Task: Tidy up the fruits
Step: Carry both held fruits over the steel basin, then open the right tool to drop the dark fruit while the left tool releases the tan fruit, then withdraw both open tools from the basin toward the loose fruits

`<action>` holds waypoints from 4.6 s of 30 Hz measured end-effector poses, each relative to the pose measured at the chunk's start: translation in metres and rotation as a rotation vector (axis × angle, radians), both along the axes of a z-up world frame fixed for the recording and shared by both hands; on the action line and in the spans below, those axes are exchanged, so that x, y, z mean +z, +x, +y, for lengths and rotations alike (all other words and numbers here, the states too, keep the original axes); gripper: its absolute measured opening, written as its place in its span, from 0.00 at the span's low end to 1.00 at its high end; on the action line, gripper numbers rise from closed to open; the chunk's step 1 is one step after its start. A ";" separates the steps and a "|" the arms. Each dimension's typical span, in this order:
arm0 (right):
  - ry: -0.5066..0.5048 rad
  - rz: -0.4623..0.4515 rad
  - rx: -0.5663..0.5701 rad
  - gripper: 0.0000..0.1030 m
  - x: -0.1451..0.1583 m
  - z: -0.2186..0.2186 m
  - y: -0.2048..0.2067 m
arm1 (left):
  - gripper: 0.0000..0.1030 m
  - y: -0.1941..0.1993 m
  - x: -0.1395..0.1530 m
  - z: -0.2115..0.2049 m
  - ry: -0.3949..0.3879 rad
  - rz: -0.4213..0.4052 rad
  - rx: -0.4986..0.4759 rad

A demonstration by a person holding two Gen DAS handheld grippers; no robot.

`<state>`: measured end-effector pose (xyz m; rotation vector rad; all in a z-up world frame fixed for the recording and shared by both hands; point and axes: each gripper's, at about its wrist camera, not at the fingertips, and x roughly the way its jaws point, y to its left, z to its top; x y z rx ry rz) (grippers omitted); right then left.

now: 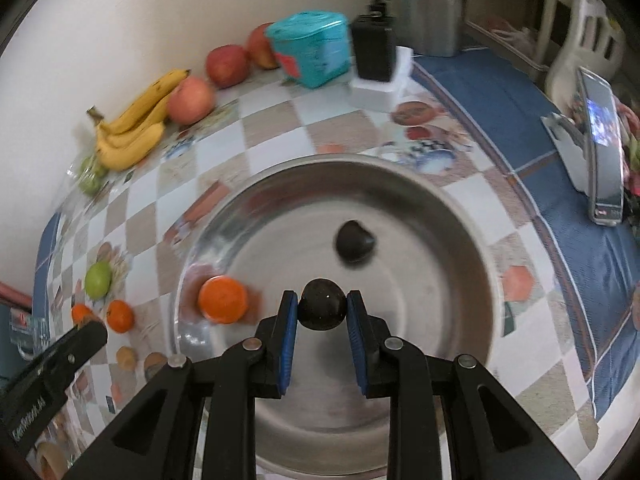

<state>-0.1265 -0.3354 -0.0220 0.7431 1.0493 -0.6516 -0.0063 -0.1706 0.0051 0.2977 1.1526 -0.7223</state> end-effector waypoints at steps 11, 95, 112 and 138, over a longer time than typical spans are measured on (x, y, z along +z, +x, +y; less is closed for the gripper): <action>0.001 -0.019 -0.088 0.25 0.007 -0.026 -0.029 | 0.28 -0.031 -0.012 -0.029 0.021 0.005 -0.094; -0.060 0.033 0.080 0.92 0.007 0.002 -0.001 | 1.00 0.039 -0.034 0.035 0.147 0.074 0.293; -0.071 0.065 0.126 0.92 0.003 0.012 0.009 | 1.00 0.055 -0.027 0.053 0.175 0.012 0.269; -0.096 0.078 0.330 0.92 0.007 0.092 0.071 | 1.00 0.115 -0.013 0.164 0.169 -0.040 0.461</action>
